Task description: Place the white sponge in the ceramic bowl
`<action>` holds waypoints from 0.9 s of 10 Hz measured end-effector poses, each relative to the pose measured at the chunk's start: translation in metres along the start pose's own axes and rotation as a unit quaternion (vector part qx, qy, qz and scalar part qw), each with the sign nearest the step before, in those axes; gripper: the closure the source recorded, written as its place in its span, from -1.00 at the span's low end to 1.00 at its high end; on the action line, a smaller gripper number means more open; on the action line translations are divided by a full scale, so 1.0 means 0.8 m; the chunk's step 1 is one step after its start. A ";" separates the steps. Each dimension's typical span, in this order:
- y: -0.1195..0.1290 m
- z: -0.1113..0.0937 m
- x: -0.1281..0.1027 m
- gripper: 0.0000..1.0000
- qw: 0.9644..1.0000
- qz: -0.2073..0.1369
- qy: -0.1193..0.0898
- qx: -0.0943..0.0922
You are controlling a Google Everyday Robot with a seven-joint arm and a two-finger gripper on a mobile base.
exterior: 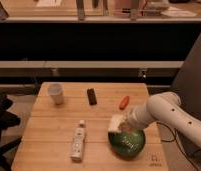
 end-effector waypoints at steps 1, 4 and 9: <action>0.002 0.000 0.000 -0.17 1.000 0.001 0.000 0.000; 0.008 -0.001 -0.001 -0.24 1.000 0.008 0.002 -0.001; 0.018 -0.001 -0.002 -0.59 1.000 0.012 0.006 -0.001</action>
